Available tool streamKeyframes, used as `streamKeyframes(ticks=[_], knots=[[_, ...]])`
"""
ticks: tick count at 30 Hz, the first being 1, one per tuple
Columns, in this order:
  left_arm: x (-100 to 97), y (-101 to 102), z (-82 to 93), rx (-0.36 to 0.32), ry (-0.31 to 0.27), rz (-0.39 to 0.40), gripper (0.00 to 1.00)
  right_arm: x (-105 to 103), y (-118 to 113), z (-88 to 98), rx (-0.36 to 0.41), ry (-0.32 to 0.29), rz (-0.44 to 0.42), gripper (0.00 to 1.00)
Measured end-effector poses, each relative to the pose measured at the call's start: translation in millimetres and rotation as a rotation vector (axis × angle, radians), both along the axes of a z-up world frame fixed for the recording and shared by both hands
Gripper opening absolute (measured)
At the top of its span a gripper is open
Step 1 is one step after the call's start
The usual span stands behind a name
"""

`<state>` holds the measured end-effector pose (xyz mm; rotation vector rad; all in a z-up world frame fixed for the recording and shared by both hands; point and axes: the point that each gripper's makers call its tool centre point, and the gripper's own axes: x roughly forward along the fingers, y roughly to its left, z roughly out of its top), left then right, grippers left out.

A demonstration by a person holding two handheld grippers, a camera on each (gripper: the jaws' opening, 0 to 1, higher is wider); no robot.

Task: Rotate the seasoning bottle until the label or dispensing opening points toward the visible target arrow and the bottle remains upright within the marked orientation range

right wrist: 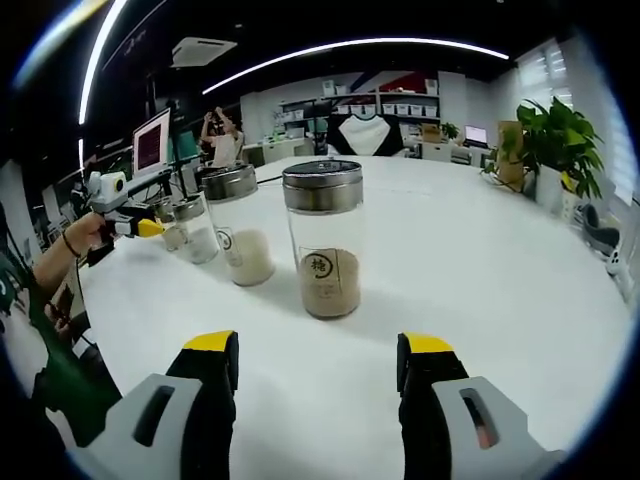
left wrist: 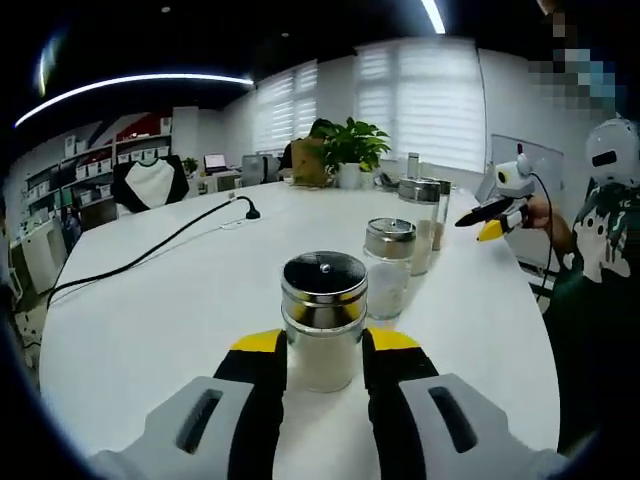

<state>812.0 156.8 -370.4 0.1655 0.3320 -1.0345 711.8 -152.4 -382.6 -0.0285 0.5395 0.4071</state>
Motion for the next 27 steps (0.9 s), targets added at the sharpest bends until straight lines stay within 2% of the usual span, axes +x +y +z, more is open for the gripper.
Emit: streamKeyframes(ticks=[10, 12, 13, 15, 16, 17, 18, 19, 20, 21, 23, 24, 25, 27], knots=[[0.4, 4.0, -3.9, 0.030, 0.001, -0.063, 0.31, -0.9, -0.3, 2.0, 0.013, -0.006, -0.007, 0.65], [0.7, 5.8, -7.2, 0.032, 0.018, -0.067, 0.30, -1.1, 0.1, 1.9, 0.012, -0.004, -0.006, 0.65], [-0.1, 7.1, -11.8, 0.045, 0.030, -0.071, 0.30, -1.0, 0.3, 1.8, 0.013, -0.004, -0.006, 0.65], [-3.8, 13.5, -27.6, 0.125, 0.058, -0.076, 0.27, -0.2, 1.0, 2.9, 0.025, -0.007, -0.011, 0.65], [5.7, 9.8, -17.4, 0.114, -0.050, -0.046, 0.25, 0.1, 1.3, 3.6, 0.029, -0.008, -0.012, 0.65], [8.9, 8.8, -9.8, 0.104, -0.118, -0.020, 0.03, 0.0, 1.6, 5.2, 0.031, -0.012, -0.013, 0.65], [1.1, 2.1, 7.4, -0.033, -0.085, -0.042, 0.04, -0.1, 1.6, 6.1, 0.030, -0.014, -0.015, 0.65], [1.9, 3.7, 15.1, -0.133, 0.018, 0.008, 0.02, -0.5, 0.8, 6.5, 0.027, -0.014, -0.018, 0.65], [-0.2, 13.5, 9.2, -0.068, 0.039, -0.003, 0.00, -0.6, 0.1, 6.5, 0.028, -0.013, -0.022, 0.65], [4.7, 20.4, 6.2, 0.006, -0.026, 0.014, 0.01, -0.5, -0.2, 6.5, 0.030, -0.013, -0.024, 0.65], [-0.8, 19.0, 1.4, -0.004, 0.017, -0.009, 0.01, 0.0, 0.0, 6.0, 0.033, -0.012, -0.022, 0.65], [-0.5, 19.5, 1.7, -0.050, 0.043, 0.006, 0.01, 0.6, 0.0, 5.8, 0.029, -0.013, -0.021, 0.65], [1.8, 21.3, 1.3, -0.052, 0.027, 0.009, 0.01, 1.0, -0.1, 5.9, 0.027, -0.014, -0.021, 0.65], [2.5, 21.9, -1.0, -0.067, 0.035, 0.016, 0.01, 1.5, 0.8, 7.8, 0.033, -0.021, -0.020, 0.65]])
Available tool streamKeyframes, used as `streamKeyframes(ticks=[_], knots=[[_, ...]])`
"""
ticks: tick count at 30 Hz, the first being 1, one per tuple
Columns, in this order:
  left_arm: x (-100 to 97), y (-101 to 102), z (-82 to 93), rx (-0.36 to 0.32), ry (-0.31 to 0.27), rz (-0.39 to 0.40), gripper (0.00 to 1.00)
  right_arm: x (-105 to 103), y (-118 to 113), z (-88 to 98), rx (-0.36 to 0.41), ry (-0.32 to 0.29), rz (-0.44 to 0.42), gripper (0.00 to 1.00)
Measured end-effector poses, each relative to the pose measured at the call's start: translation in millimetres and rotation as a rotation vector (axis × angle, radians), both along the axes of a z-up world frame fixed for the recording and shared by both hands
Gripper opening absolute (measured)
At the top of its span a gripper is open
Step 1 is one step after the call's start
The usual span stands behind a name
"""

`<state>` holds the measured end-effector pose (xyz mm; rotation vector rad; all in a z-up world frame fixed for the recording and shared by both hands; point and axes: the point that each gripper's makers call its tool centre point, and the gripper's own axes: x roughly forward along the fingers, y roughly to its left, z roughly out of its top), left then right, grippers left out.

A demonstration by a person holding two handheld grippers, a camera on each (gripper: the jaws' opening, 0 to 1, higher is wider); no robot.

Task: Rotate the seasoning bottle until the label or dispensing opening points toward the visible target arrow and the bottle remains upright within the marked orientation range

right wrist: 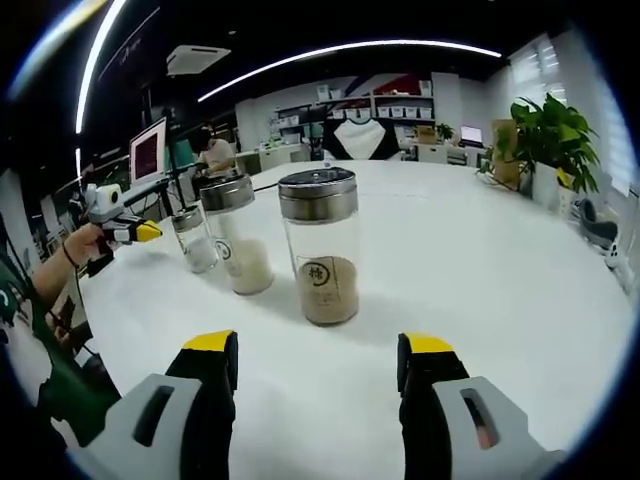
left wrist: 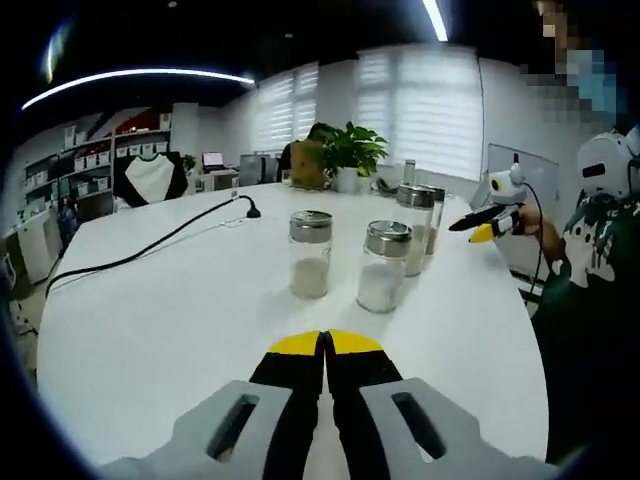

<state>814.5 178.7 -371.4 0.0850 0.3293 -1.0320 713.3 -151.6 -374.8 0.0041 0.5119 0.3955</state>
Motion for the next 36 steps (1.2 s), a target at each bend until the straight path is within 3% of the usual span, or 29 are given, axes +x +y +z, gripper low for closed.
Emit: streamKeyframes(ticks=[9, 36], knots=[[-0.8, -11.5, 6.3, -0.033, -0.036, -0.022, 0.01, 1.0, -0.9, 1.4, -0.013, 0.000, 0.002, 0.66], [7.3, -21.7, 8.8, -0.031, -0.030, -0.015, 0.03, 4.0, 0.0, 3.2, -0.009, -0.003, 0.005, 0.66]])
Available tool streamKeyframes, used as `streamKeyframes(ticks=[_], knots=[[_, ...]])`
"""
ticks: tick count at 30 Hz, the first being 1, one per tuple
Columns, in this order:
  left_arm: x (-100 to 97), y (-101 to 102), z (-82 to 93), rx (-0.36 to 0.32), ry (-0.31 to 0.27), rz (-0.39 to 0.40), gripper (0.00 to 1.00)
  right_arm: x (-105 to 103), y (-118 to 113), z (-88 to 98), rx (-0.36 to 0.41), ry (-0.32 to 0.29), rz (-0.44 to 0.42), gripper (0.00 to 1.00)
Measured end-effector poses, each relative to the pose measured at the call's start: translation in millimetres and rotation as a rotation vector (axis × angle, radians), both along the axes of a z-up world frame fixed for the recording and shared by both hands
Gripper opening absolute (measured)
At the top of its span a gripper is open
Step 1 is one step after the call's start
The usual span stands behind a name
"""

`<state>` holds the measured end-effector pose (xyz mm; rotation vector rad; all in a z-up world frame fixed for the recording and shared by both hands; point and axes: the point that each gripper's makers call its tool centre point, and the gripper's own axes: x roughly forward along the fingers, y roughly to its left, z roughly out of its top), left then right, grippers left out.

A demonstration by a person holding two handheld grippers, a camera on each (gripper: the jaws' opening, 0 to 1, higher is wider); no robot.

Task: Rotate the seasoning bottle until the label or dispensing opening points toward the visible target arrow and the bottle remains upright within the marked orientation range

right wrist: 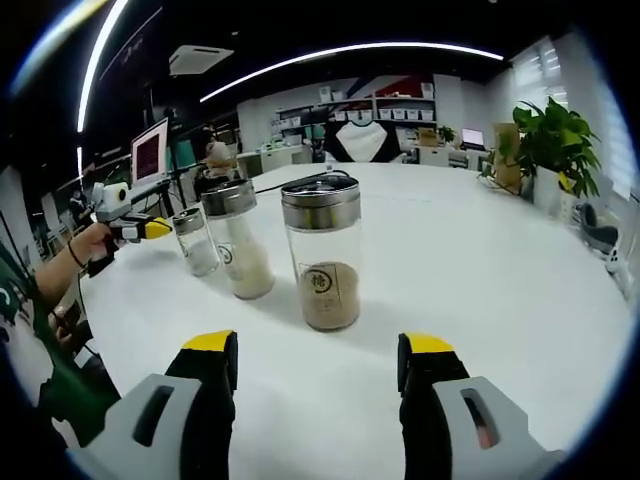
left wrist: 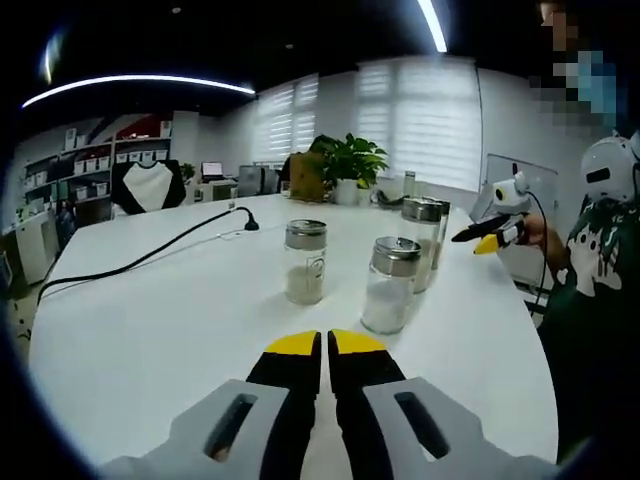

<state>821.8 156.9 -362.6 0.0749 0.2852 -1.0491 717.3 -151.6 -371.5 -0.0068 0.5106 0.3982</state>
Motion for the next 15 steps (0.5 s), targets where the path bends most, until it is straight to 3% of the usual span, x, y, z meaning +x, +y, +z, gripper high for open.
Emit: streamKeyframes(ticks=[6, 15], knots=[[4.0, -4.5, 1.4, -0.013, -0.004, 0.011, 0.06, -0.5, -1.7, 0.4, 0.001, -0.002, -0.004, 0.66], [11.4, -14.3, 4.7, -0.027, -0.008, 0.035, 0.18, -2.4, -6.3, -0.9, 0.006, 0.001, -0.017, 0.66]])
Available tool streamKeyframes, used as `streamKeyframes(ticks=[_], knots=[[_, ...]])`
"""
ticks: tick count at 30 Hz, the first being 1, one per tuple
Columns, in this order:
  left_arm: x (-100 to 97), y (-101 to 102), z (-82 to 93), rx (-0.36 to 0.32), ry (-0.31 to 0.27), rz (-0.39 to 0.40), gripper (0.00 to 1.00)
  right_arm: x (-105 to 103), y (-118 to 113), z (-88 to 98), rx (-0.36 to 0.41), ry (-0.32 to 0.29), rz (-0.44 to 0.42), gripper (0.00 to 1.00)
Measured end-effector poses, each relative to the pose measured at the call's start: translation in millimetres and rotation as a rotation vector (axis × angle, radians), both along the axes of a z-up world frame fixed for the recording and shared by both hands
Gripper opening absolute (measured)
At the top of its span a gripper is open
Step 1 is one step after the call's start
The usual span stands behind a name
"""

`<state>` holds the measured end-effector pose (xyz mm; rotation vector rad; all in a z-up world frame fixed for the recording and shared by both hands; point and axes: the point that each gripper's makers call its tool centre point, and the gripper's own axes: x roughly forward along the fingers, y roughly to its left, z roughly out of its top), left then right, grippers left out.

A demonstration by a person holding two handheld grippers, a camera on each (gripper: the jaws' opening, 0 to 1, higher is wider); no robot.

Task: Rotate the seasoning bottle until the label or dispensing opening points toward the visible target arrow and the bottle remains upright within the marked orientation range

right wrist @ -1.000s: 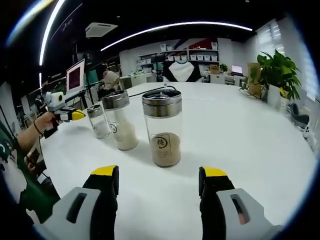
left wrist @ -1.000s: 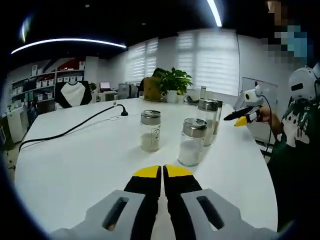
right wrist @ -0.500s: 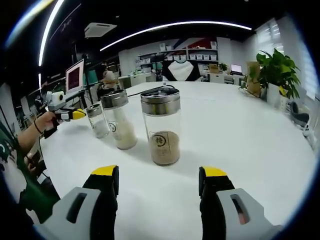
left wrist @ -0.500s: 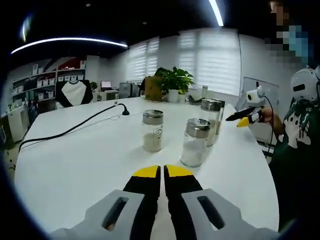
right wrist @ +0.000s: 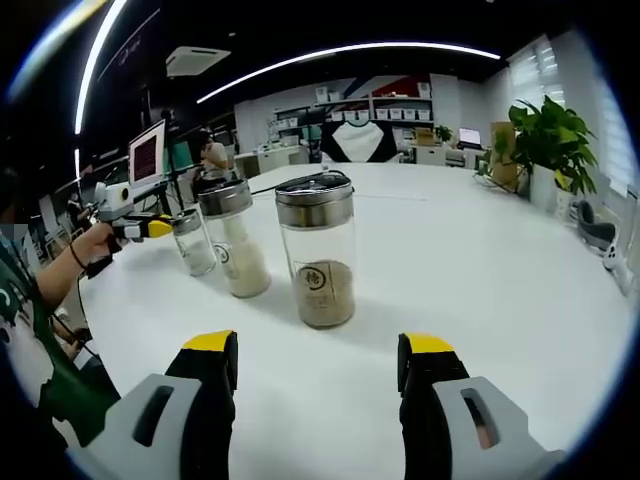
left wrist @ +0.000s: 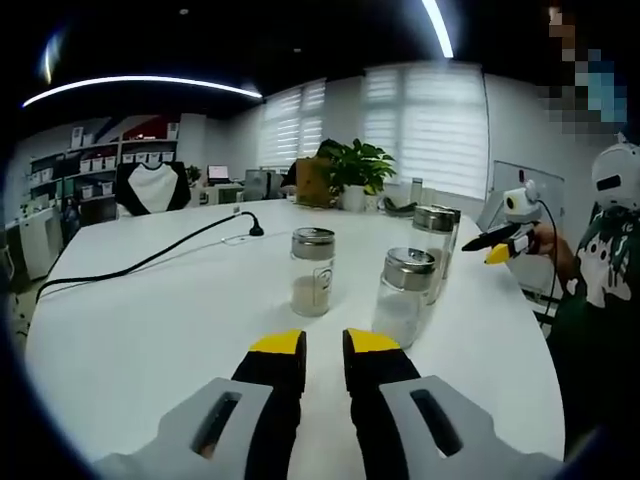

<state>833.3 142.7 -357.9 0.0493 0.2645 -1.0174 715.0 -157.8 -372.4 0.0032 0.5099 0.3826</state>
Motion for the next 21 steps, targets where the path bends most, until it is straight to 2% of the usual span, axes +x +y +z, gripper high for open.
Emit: streamKeyframes(ticks=[21], knots=[[28.8, -38.0, 9.2, -0.033, -0.030, -0.004, 0.29, -3.2, -4.6, -4.3, 0.009, 0.007, -0.014, 0.66]])
